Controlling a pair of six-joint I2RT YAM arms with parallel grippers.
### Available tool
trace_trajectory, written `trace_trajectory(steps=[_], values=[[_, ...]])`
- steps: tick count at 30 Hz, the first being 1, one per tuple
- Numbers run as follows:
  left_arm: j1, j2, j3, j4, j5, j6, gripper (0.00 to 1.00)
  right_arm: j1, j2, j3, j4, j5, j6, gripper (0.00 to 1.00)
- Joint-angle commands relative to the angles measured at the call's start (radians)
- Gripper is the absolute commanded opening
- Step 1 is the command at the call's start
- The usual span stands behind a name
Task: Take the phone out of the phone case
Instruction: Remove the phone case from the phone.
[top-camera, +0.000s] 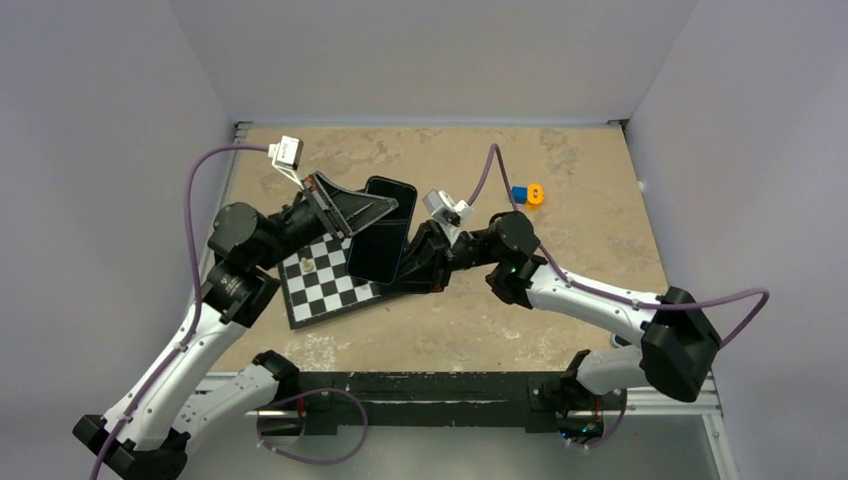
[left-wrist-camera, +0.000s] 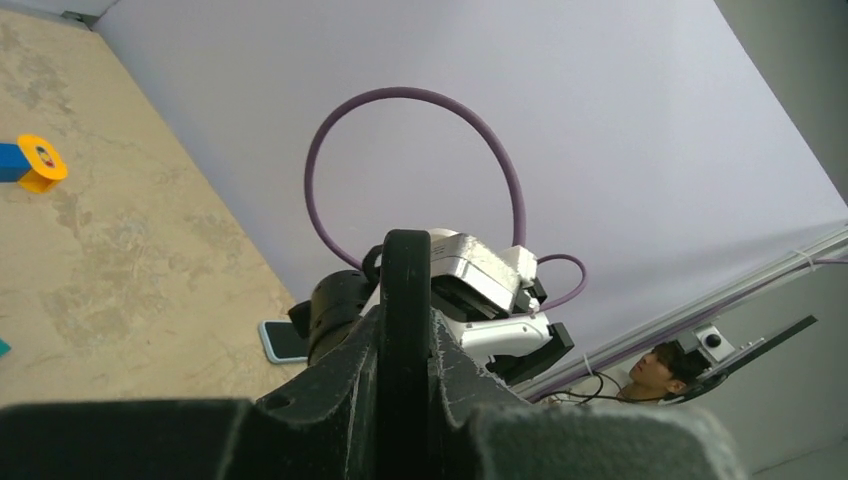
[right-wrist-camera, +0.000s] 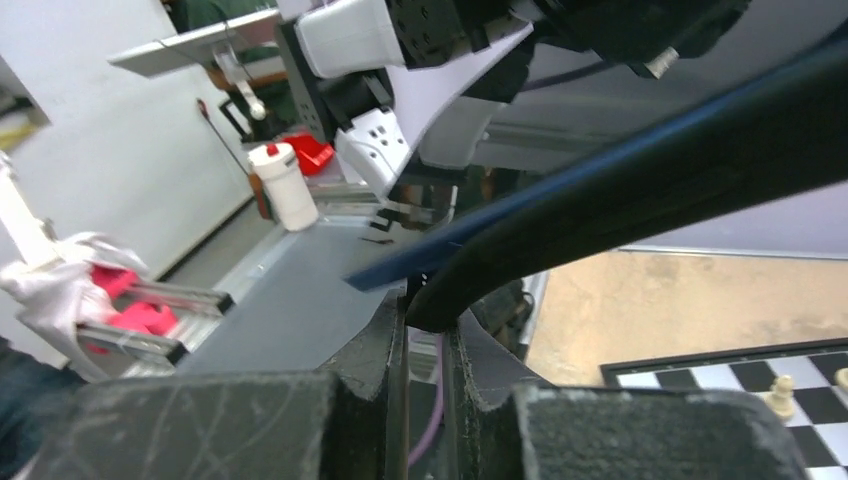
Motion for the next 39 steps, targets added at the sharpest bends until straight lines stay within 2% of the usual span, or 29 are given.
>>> trace_trajectory(steps=[1, 7, 12, 13, 14, 15, 17, 21, 25, 29, 33, 35, 39], values=[[-0.035, -0.03, 0.016, 0.082, 0.112, -0.206, 0.0, -0.021, 0.086, 0.09, -0.092, 0.194, -0.287, 0.0], [-0.035, -0.02, 0.008, 0.075, 0.106, -0.211, 0.0, -0.026, 0.093, 0.171, -0.181, 0.246, -0.367, 0.0], [-0.035, 0.002, -0.026, 0.178, 0.088, -0.25, 0.0, -0.029, -0.005, 0.072, -0.221, 0.464, -0.272, 0.0], [-0.035, 0.006, -0.034, 0.2, 0.075, -0.252, 0.0, -0.03, -0.036, 0.039, -0.231, 0.478, -0.238, 0.05], [-0.035, 0.004, -0.041, 0.208, 0.053, -0.239, 0.0, -0.03, -0.069, 0.009, -0.243, 0.492, -0.192, 0.18], [-0.036, -0.001, -0.045, 0.204, 0.027, -0.217, 0.0, -0.029, -0.097, -0.014, -0.261, 0.493, -0.137, 0.28], [-0.035, -0.02, -0.048, 0.163, -0.036, -0.16, 0.0, -0.029, -0.14, -0.038, -0.325, 0.471, -0.04, 0.4], [-0.033, -0.054, -0.033, 0.08, -0.153, -0.026, 0.0, -0.03, -0.226, -0.039, -0.495, 0.396, 0.072, 0.5], [-0.033, -0.054, -0.025, 0.051, -0.214, 0.019, 0.0, -0.03, -0.344, -0.08, -0.509, 0.364, 0.138, 0.59], [-0.032, -0.031, -0.012, 0.04, -0.22, 0.03, 0.0, -0.029, -0.391, -0.089, -0.498, 0.354, 0.172, 0.6], [-0.031, -0.014, -0.016, 0.052, -0.211, 0.016, 0.0, -0.029, -0.349, -0.076, -0.349, 0.258, 0.287, 0.46], [-0.032, -0.009, -0.021, 0.065, -0.206, 0.007, 0.0, -0.029, -0.319, -0.09, -0.246, 0.22, 0.351, 0.45], [-0.032, 0.004, -0.028, 0.09, -0.192, -0.011, 0.0, -0.029, -0.273, -0.085, -0.203, 0.218, 0.373, 0.45]])
